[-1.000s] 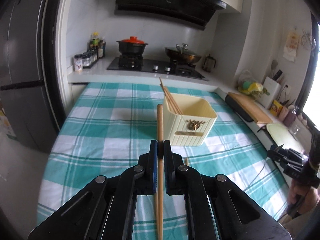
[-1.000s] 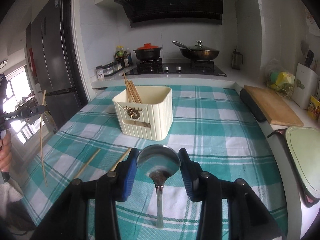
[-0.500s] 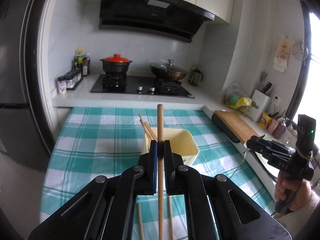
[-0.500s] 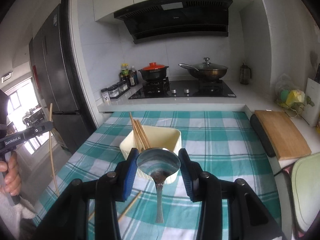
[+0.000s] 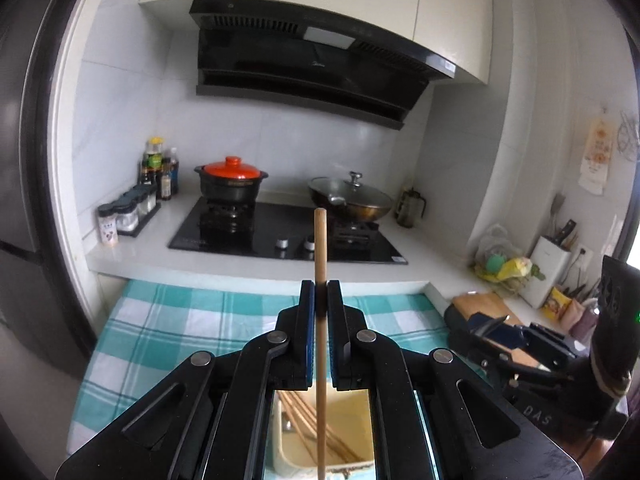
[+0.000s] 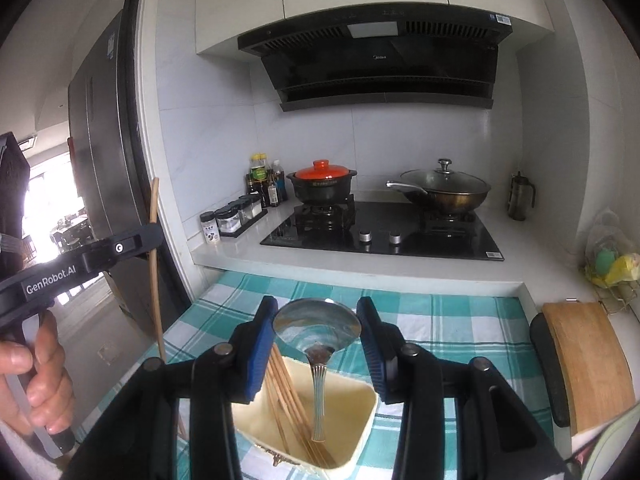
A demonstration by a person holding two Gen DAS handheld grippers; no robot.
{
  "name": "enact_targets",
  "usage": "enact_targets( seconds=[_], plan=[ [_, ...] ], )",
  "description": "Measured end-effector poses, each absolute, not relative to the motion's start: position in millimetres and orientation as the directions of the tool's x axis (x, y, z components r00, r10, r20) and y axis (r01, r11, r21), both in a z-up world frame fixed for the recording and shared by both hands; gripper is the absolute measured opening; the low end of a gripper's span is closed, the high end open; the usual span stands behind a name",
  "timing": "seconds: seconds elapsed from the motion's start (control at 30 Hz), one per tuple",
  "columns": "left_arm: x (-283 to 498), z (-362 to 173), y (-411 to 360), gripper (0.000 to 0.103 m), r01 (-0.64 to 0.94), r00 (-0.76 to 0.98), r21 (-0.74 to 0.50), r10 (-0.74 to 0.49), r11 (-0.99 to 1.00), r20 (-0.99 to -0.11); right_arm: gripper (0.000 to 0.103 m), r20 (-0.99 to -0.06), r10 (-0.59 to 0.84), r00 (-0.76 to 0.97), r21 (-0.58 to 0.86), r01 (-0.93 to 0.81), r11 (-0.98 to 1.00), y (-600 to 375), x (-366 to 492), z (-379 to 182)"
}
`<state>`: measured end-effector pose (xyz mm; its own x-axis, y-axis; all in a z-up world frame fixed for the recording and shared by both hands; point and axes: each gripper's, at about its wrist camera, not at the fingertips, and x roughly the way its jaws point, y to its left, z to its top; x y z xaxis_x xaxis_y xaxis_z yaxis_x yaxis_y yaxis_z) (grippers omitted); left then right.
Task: Organize utensils
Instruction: 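Carry the chopstick and spoon over the cream caddy and lower them in, then open both tools to release the chopstick and spoon into the caddy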
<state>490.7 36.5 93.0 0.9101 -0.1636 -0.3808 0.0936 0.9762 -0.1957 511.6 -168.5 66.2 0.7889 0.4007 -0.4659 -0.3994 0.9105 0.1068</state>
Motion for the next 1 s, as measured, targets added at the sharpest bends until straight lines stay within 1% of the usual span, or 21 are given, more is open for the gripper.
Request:
enact_targets(
  seconds=[0.1,0.23,0.4,0.47,0.5,0.53,0.6,0.63,0.7,0.73,0.8,0.83,0.9,1.0],
  plan=[
    [517.3,72.8,31.8,0.004,0.054,0.911,-0.193,-0.127,0.980,-0.392,0.042,-0.529,0.385,0.756,0.099,-0.396,0.913,-161.5,530.8,42.7],
    [548.6,36.4,31.6,0.004,0.001,0.896,-0.199,-0.089,0.980,-0.435,0.042,-0.595,0.372,0.712,0.103,-0.391,0.915,-156.9,546.2,10.5],
    [570.2,-5.8,36.8,0.004,-0.038,0.852,-0.235,-0.091,0.971,-0.516,0.042,-0.659,0.354,0.664,0.108,-0.382,0.918,-152.5,560.1,-19.9],
    [572.7,-17.4,34.5,0.004,-0.024,0.833,-0.230,-0.108,0.973,-0.543,0.042,-0.683,0.347,0.642,0.106,-0.383,0.918,-149.3,564.4,-27.8],
    [573.0,-21.5,32.8,0.006,-0.017,0.819,-0.220,-0.112,0.975,-0.563,0.042,-0.695,0.338,0.635,0.101,-0.379,0.920,-147.7,566.2,-30.7],
    [572.3,-23.8,32.1,0.010,-0.013,0.805,-0.210,-0.114,0.978,-0.582,0.046,-0.698,0.334,0.634,0.101,-0.374,0.922,-147.2,567.6,-31.6],
    [564.4,-21.4,33.6,0.035,0.002,0.782,-0.199,-0.125,0.980,-0.611,0.053,-0.687,0.348,0.638,0.126,-0.367,0.922,-150.7,564.8,-24.3],
    [555.1,-16.1,37.0,0.039,0.011,0.782,-0.199,-0.132,0.980,-0.610,0.053,-0.676,0.355,0.646,0.139,-0.361,0.922,-154.3,560.5,-17.2],
    [530.1,-1.3,47.8,0.051,0.039,0.781,-0.193,-0.150,0.980,-0.607,0.053,-0.651,0.362,0.667,0.146,-0.357,0.922,-161.3,547.4,0.8],
    [515.6,6.4,54.0,0.053,0.050,0.776,-0.183,-0.154,0.982,-0.611,0.053,-0.637,0.362,0.680,0.137,-0.362,0.922,-164.4,536.1,11.6],
    [479.9,20.1,69.3,0.065,0.067,0.762,-0.153,-0.149,0.986,-0.630,0.053,-0.612,0.366,0.701,0.104,-0.387,0.916,-170.5,507.1,30.7],
    [460.4,24.4,76.9,0.069,0.080,0.748,-0.134,-0.148,0.988,-0.647,0.053,-0.608,0.365,0.705,0.085,-0.399,0.913,-173.4,490.7,37.6],
    [420.2,25.8,92.6,0.079,0.102,0.712,-0.106,-0.146,0.989,-0.686,0.053,-0.613,0.364,0.702,0.052,-0.423,0.905,-179.8,454.3,44.5],
    [357.7,7.1,111.9,0.084,0.104,0.659,-0.078,-0.128,0.991,-0.741,0.054,-0.632,0.354,0.690,0.008,-0.451,0.893,-185.8,400.3,35.6]
  ],
)
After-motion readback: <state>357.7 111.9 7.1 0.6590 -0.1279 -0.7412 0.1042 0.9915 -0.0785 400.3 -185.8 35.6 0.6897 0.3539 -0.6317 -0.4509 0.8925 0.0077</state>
